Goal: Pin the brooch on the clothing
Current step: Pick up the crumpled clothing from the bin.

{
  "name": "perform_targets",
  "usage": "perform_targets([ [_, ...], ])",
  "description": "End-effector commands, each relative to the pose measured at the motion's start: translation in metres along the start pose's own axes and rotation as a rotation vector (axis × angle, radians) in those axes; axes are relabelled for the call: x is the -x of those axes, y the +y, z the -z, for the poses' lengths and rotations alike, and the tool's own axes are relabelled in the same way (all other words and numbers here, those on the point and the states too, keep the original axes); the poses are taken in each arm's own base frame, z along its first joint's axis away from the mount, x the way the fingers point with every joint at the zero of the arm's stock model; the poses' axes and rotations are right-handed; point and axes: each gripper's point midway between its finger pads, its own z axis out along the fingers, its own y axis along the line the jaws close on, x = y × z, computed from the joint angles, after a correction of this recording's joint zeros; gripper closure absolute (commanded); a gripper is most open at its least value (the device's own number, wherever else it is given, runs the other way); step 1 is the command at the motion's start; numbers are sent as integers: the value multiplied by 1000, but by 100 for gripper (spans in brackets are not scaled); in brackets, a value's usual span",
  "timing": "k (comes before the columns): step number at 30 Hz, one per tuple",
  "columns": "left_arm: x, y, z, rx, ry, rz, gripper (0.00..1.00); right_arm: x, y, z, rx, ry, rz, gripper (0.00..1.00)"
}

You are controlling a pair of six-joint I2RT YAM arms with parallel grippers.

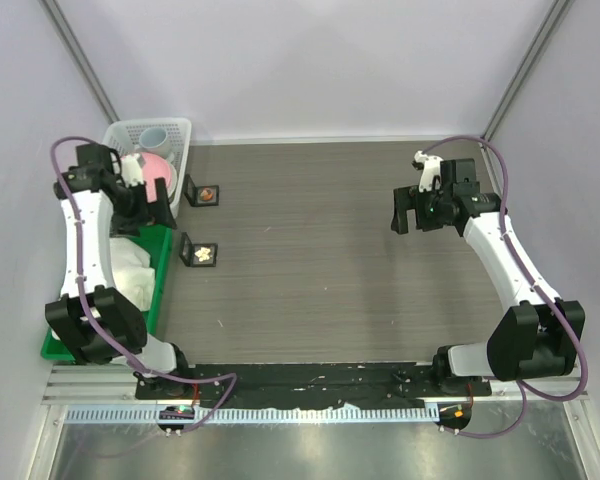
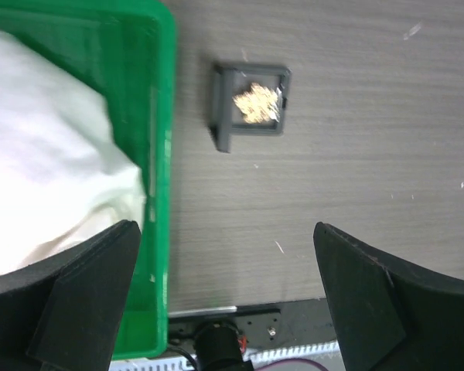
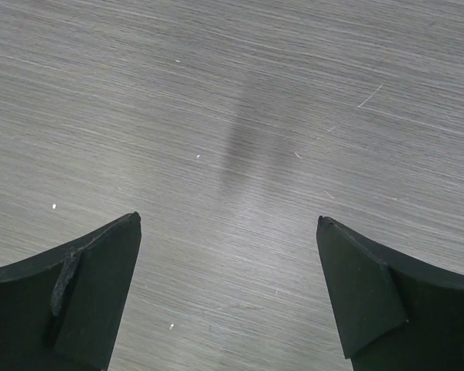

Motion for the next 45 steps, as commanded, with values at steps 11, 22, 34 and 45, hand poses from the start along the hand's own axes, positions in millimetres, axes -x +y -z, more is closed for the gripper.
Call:
perform_targets([
  [11,-1,81,70,12,43,-245,0,15,20,-4,53,-3,66,0],
  [22,-62,156,35,33,292,-492,0,8,29,-14,82,46,91,0],
  [34,-117,194,-58,45,432,-514,0,-2,21,-20,49,107,121,0],
  [45,-115,194,-93,7,401,-391,73,-3,7,-18,-17,141,164,0],
])
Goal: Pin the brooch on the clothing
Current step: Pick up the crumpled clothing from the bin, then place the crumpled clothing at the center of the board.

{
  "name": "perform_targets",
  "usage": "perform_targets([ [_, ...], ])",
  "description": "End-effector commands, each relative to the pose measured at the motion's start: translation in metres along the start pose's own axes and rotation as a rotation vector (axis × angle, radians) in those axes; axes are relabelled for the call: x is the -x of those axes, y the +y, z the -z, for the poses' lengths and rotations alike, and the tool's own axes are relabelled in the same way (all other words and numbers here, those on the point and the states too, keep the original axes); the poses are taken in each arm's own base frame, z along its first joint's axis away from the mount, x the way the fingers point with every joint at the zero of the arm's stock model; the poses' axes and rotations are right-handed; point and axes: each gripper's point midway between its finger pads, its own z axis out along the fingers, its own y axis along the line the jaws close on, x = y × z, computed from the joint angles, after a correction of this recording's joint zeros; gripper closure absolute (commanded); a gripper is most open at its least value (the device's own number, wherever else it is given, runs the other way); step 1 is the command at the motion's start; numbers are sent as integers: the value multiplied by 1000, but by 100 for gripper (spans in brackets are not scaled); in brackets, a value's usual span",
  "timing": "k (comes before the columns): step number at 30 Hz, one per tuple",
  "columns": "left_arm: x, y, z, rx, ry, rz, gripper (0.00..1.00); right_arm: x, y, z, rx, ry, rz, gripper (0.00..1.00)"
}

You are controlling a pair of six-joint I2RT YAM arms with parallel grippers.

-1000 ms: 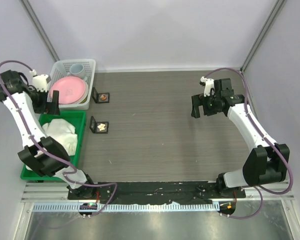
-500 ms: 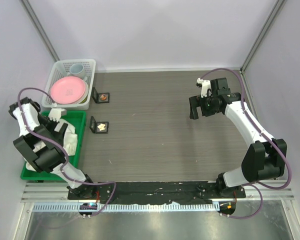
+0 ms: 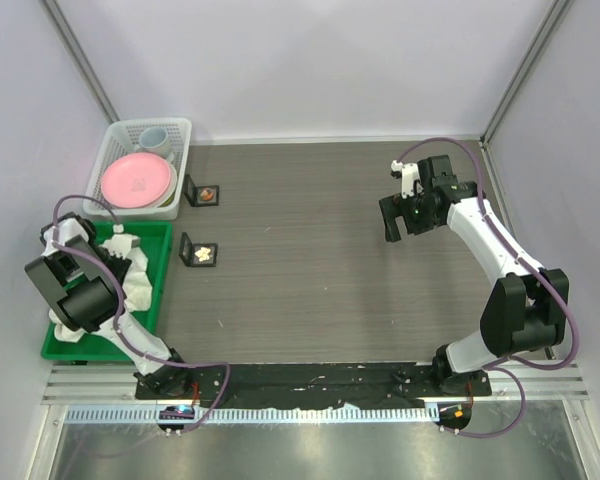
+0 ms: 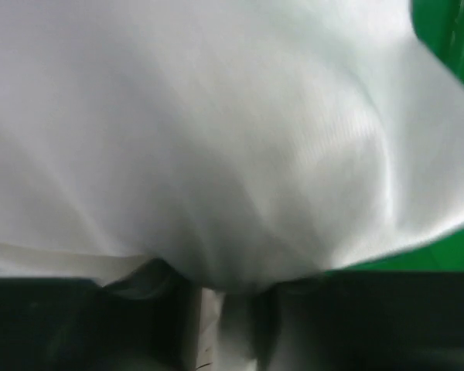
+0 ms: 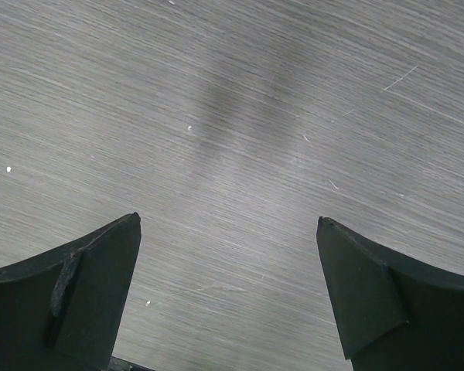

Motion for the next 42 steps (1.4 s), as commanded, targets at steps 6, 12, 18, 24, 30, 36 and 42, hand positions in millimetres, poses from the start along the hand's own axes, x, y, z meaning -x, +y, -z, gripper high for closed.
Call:
perform_targets([
  [6,48,-4,87,46,-269,149,100,24,1,23,-6,-84,40,0],
  [12,86,-16,232,196,-619,229,100,44,8,36,25,-170,13,0],
  [18,140,-60,343,205,-915,152,100,70,14,51,60,-243,-11,0],
  [24,221,-168,437,171,-1249,-71,100,89,-7,73,20,-305,-26,0],
  [30,262,-329,480,26,-1464,-409,100,87,-54,104,47,-379,-204,0],
  [36,264,-446,487,-119,-1548,-625,100,65,-88,123,8,-388,-298,0],
  [42,272,-503,414,-228,-1356,-742,100,55,-94,130,-10,-375,-292,0],
])
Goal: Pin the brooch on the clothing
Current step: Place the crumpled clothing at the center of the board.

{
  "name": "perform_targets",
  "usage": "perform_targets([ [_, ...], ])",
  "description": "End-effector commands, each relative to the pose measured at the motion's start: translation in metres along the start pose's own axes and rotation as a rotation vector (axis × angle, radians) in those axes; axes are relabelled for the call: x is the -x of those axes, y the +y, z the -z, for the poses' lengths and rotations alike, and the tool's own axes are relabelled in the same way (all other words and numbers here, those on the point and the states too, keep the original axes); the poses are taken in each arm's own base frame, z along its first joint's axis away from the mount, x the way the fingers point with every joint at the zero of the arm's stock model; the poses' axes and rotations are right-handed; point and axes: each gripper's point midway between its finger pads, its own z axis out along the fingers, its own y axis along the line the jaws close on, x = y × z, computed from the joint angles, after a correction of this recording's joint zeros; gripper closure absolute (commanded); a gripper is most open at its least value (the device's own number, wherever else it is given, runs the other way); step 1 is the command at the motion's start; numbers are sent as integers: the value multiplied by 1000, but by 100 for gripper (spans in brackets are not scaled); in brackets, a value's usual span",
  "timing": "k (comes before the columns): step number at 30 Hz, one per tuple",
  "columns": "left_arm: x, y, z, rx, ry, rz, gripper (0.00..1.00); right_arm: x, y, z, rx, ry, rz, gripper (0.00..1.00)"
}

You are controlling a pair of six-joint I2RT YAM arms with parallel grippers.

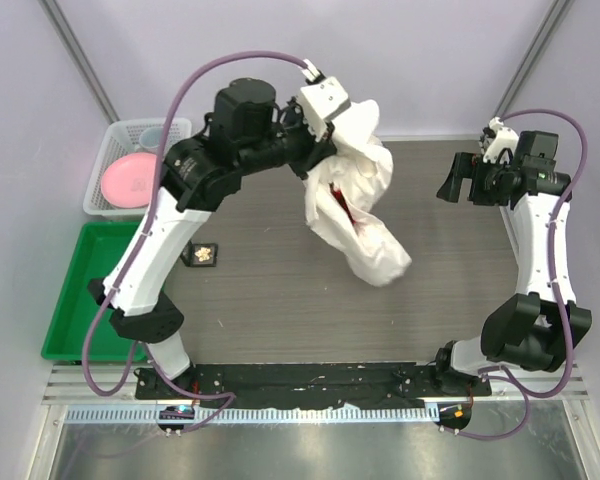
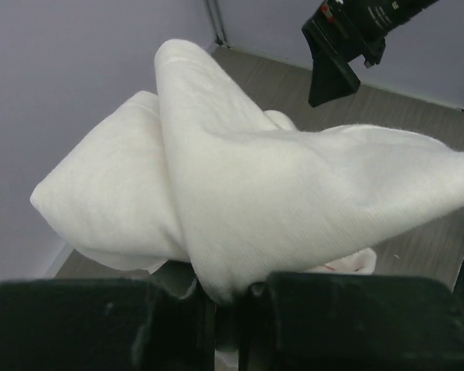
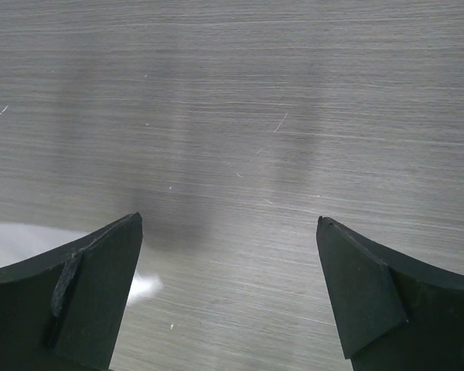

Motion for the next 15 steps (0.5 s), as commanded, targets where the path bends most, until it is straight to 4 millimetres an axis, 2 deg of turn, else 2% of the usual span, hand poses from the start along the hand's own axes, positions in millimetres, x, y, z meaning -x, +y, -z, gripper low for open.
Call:
perform_targets([
  [1,-19,-13,-27,-41,22,15,100,13,9,25,19,-52,45,0],
  [3,-52,-28,-40,-111,123,35,100,12,7,28,12,-46,65,0],
  [4,-65,-46,-45,-209,154,52,100,13,6,30,9,-45,73,0],
  [5,-85,-63,-40,-300,228,66,100,9,7,32,13,-31,88,0],
  [6,-101,-81,-47,-372,283,74,99,8,9,33,23,-26,100,0],
  [7,-110,-98,-46,-463,308,75,96,6,10,33,35,-20,108,0],
  [8,-130,-111,-39,-521,393,86,93,0,12,32,51,6,109,0],
  [10,-160,-135,-46,-624,490,101,86,-9,16,28,94,37,124,0],
  [11,-175,-145,-44,-675,550,133,75,-17,18,26,112,60,122,0],
  [13,-206,-149,-57,-703,641,188,60,-28,20,20,154,98,131,0],
  [14,-215,-140,-57,-709,664,223,51,-34,22,20,168,118,128,0],
  [15,-223,-133,-61,-698,677,247,48,-38,23,18,179,128,131,0],
])
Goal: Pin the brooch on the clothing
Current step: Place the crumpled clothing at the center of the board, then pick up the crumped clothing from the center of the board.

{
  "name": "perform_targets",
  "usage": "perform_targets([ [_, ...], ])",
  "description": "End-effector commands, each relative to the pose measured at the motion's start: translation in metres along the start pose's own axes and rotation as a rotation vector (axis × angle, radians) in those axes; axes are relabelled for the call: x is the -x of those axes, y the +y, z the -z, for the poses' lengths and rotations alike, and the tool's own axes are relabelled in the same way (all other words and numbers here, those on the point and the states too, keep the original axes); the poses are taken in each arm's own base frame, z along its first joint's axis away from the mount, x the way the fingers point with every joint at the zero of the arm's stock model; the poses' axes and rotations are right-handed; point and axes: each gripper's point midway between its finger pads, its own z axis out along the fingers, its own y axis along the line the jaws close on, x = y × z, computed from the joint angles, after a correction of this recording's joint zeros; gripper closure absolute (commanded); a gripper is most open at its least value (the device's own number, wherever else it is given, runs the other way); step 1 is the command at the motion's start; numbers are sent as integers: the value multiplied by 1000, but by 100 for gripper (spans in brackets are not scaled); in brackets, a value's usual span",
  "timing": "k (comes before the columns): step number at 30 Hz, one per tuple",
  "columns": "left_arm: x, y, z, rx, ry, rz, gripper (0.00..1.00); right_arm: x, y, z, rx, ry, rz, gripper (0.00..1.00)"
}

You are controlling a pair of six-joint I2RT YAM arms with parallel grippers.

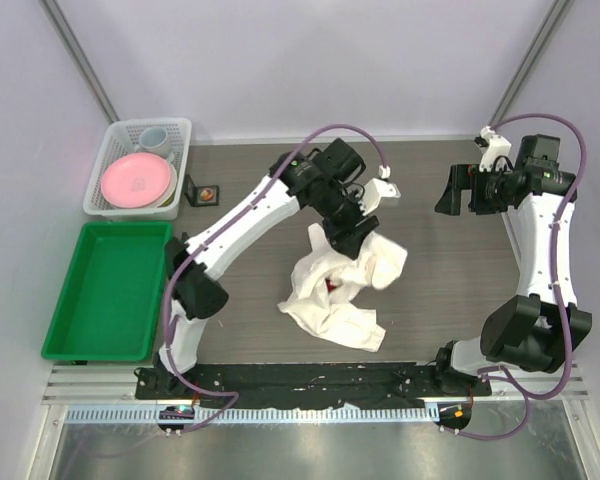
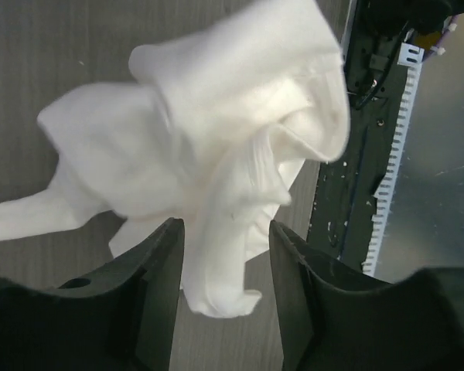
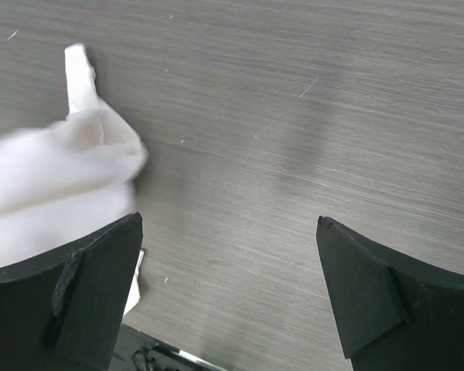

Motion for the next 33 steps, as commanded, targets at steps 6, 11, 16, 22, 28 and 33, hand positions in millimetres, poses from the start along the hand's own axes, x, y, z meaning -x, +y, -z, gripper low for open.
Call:
perform_targets([
  [6,-48,75,34,-41,-75,155,32,-49,25,-18,144,128,142,0],
  [11,-110,46,28,3,-88,2,28,-105,44,-29,237,250,352,0],
  [16,-134,25,19,122,-112,-137,29,-152,54,-20,306,291,551,2],
  [22,-142,11,-21,185,-68,-129,33,-183,74,-16,350,313,655,7],
  [28,-159,19,-44,239,3,-84,35,-213,89,-20,388,367,673,8],
  [33,-171,10,-58,200,45,-84,35,-215,88,-33,347,376,678,8],
])
